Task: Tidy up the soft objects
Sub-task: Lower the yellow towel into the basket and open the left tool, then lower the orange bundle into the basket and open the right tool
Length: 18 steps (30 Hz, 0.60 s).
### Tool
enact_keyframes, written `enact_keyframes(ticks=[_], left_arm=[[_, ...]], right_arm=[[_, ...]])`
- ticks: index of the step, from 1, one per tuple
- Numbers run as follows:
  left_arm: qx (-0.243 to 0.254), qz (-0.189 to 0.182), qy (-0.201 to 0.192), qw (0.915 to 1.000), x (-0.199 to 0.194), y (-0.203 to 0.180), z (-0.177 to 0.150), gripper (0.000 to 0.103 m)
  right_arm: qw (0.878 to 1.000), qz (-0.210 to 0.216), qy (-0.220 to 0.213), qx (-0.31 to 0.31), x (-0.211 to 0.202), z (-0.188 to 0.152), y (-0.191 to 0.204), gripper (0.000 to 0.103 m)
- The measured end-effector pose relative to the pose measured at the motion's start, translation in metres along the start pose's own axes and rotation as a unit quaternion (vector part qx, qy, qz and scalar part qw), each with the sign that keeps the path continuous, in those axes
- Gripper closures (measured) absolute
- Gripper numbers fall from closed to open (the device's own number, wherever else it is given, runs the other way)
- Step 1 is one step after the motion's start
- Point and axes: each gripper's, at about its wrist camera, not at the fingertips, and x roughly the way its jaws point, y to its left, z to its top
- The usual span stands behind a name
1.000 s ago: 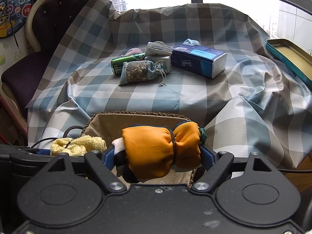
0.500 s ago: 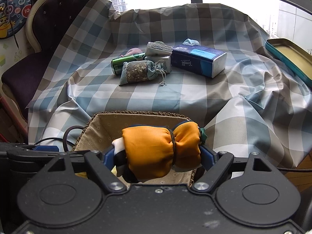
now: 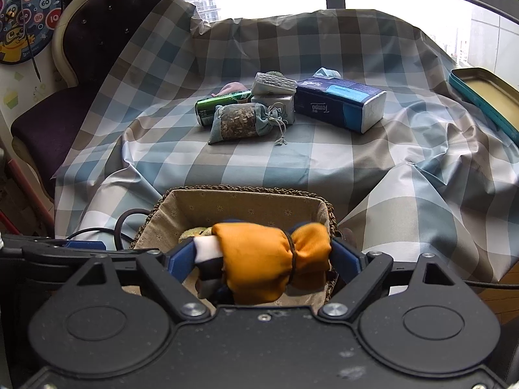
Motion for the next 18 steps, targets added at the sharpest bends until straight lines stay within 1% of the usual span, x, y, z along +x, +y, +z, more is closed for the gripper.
enact_keyframes(ticks=[5, 18], left_arm=[[0.0, 0.0, 0.0, 1.0, 0.0, -0.0001, 0.0, 0.031], [0.0, 0.0, 0.0, 1.0, 0.0, -0.0009, -0.0002, 0.031]], right_arm=[[1.0, 0.003, -0.009, -0.007, -0.0028, 0.0006, 0.0016, 0.014], [1.0, 0.003, -0.007, -0.007, -0.0029, -0.0003, 0.0015, 0.014]])
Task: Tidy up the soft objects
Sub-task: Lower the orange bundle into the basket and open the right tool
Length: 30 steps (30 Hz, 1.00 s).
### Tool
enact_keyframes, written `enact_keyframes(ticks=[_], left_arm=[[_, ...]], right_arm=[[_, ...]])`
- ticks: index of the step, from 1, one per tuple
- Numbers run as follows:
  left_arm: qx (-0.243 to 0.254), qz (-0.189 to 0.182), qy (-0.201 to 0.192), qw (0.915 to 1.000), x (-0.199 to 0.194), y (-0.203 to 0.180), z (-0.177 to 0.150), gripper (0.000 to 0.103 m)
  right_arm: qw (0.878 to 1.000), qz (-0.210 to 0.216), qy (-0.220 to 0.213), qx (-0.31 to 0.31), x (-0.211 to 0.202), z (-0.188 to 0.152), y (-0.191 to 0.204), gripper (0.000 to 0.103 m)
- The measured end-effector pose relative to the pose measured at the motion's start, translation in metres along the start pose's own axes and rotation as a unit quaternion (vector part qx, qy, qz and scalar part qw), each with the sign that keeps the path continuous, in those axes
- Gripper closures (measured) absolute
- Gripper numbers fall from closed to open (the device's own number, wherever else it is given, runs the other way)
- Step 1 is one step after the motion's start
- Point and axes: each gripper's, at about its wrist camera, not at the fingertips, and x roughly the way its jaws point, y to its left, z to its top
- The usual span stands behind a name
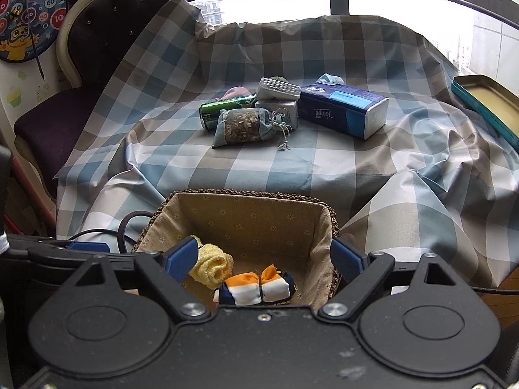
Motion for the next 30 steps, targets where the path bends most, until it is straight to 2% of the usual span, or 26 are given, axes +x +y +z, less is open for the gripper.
enact_keyframes(ticks=[30], left_arm=[[0.003, -0.002, 0.005, 1.0, 0.0026, 0.0006, -0.0021, 0.031]], right_arm=[[1.0, 0.002, 0.009, 0.007, 0.0044, -0.0006, -0.0005, 0.014]])
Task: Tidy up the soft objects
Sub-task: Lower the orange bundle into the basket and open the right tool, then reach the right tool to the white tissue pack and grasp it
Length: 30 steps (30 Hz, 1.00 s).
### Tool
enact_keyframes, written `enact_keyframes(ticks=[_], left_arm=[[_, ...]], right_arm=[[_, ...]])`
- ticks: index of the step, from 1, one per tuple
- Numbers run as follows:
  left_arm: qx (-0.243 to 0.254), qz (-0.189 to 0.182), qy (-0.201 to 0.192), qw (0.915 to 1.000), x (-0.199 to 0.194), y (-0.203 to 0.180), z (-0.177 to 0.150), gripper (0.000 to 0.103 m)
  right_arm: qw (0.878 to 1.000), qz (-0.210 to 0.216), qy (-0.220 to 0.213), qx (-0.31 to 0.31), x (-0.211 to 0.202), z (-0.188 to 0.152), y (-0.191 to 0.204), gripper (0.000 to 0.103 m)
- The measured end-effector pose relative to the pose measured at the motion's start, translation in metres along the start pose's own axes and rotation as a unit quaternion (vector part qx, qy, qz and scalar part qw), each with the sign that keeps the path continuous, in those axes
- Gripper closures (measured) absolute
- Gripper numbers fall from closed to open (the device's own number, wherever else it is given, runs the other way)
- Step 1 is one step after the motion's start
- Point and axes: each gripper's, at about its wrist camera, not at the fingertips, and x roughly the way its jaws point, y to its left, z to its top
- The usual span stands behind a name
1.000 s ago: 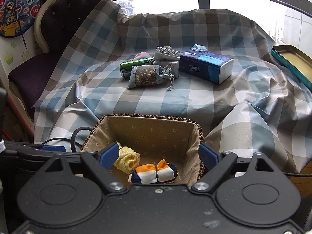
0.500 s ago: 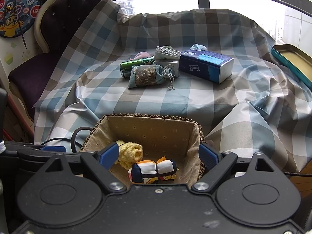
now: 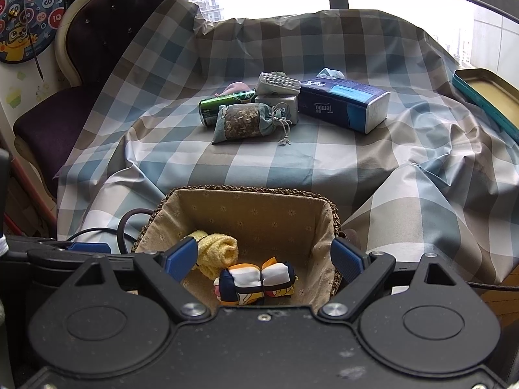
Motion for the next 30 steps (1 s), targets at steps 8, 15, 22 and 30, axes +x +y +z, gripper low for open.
enact_keyframes(ticks=[8, 15, 22, 30], left_arm=[[0.003, 0.002, 0.008, 1.0, 0.007, 0.003, 0.002, 0.031], [0.015, 0.022, -0.01, 0.9996, 0.008, 0.005, 0.014, 0.031], [0.025, 0.026, -0.019, 0.9991, 0.02, 0.006, 0.038, 0.023], [0.026, 0.017, -0.027, 0.9992, 0.036, 0.007, 0.068, 0.023]], right_arm=[[1.0, -0.001, 0.014, 0.006, 0.01, 0.002, -0.002, 0.013], [1.0, -0.009, 0.013, 0.008, 0.023, 0.015, -0.007, 0.013], [1.0, -0.014, 0.0, 0.015, 0.038, 0.042, -0.017, 0.012], [1.0, -0.013, -0.008, 0.024, 0.061, 0.072, -0.023, 0.011]])
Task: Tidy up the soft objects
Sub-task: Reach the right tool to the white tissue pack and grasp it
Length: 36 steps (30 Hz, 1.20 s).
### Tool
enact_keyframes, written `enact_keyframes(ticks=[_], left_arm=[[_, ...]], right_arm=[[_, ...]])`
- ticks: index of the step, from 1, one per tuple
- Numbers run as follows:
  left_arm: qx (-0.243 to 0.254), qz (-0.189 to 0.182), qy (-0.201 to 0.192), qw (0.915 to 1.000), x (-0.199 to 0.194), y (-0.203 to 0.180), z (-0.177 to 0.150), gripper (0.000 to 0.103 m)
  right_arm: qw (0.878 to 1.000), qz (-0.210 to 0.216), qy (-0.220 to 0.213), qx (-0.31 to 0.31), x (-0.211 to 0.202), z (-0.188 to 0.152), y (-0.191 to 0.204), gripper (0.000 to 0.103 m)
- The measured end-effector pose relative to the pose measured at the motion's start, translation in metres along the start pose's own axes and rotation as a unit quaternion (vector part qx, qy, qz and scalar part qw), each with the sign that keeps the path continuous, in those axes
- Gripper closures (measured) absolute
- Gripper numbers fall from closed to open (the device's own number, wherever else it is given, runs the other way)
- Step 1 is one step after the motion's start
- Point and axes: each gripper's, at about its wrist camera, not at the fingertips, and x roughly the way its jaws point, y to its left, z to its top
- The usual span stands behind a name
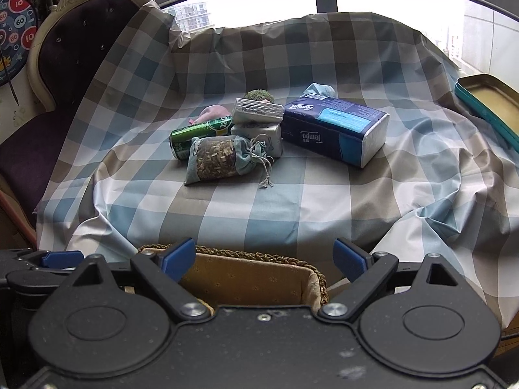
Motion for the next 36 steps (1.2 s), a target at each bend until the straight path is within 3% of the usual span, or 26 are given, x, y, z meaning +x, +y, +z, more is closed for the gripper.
enact_keyframes(ticks=[14, 26, 36], left_arm=[[0.005, -0.003, 0.024, 0.9997, 0.049, -0.003, 0.034, 0.023], [-0.002, -0.004, 0.034, 0.9994, 0.083, 0.0, 0.058, 0.022], [-0.005, -0.003, 0.043, 0.9991, 0.095, 0.001, 0.063, 0.022]], right_arm=[[1.0, 0.009, -0.02, 0.014, 0.063, 0.058, -0.002, 0.009], [0.997, 0.024, -0.061, 0.034, 0.127, 0.11, 0.004, 0.004], [0.998, 0.017, -0.053, 0.04, 0.195, 0.143, 0.006, 0.004]])
